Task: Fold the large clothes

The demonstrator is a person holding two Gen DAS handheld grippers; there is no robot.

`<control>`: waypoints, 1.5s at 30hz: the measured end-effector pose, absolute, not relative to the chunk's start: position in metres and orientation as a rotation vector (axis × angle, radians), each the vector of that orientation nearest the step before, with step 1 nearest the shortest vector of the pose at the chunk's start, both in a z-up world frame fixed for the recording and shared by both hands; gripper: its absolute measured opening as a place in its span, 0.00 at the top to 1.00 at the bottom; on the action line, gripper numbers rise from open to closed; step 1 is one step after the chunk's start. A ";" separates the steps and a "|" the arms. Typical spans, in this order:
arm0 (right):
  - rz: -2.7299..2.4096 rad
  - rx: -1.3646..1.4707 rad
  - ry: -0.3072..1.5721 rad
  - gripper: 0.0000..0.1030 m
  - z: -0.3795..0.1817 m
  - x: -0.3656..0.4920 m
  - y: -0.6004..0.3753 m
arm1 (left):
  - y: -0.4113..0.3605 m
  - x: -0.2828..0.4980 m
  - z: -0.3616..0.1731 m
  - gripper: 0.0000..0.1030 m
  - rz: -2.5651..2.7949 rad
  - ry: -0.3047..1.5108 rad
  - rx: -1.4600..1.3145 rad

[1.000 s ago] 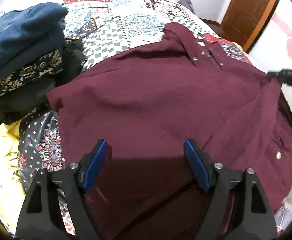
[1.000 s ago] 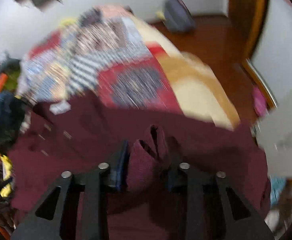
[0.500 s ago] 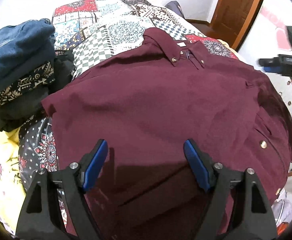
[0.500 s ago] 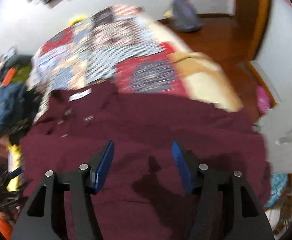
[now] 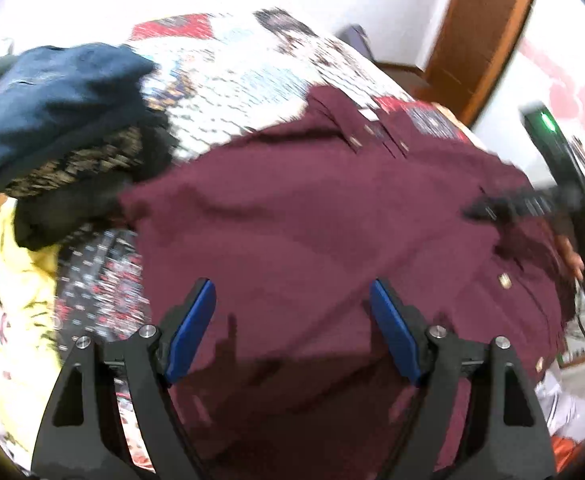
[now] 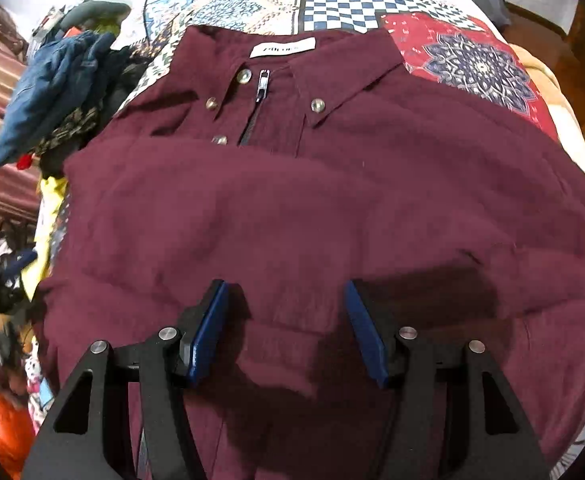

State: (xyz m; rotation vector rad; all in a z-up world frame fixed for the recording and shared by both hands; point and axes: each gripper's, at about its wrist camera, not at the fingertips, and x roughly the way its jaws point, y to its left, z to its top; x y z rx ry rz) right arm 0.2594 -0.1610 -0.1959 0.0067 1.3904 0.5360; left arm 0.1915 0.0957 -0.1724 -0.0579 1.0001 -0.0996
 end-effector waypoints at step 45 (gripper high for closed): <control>0.122 0.566 1.039 0.74 -0.170 0.281 -0.285 | 0.138 0.219 -0.197 0.20 0.001 1.051 -0.094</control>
